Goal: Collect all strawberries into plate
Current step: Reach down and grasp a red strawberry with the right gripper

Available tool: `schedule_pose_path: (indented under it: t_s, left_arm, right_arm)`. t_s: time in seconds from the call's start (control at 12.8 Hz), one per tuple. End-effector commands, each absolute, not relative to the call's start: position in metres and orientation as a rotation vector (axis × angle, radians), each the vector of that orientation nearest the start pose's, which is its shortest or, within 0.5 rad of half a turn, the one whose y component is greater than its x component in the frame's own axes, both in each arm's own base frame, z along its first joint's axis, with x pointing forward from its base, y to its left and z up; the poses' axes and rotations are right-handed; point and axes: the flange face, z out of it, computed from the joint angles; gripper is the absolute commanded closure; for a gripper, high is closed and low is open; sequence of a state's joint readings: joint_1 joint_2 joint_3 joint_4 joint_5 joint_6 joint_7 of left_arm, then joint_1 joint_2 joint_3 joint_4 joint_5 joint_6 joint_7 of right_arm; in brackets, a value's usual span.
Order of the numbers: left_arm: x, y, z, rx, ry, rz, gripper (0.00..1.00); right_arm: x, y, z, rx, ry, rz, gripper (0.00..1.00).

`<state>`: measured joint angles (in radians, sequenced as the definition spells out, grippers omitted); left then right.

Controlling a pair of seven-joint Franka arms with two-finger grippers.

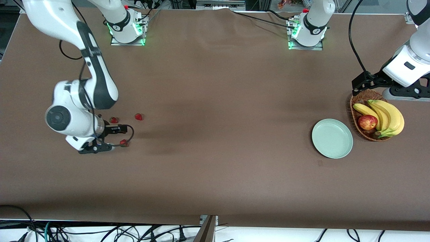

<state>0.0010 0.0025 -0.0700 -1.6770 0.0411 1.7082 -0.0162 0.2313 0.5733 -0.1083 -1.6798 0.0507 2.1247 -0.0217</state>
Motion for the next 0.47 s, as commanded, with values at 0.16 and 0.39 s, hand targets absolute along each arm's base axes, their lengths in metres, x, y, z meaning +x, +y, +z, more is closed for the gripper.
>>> schedule_pose_path:
  t_s: [0.16, 0.39]
  left_arm:
    - [0.567, -0.033, 0.590, -3.083, 0.095, -0.039, 0.00]
    - [0.567, -0.033, 0.590, -3.081, 0.095, -0.039, 0.00]
  right_arm:
    - [0.661, 0.090, 0.218, -3.134, -0.168, 0.109, 0.01]
    - [0.665, 0.090, 0.197, -3.139, -0.176, 0.057, 0.08]
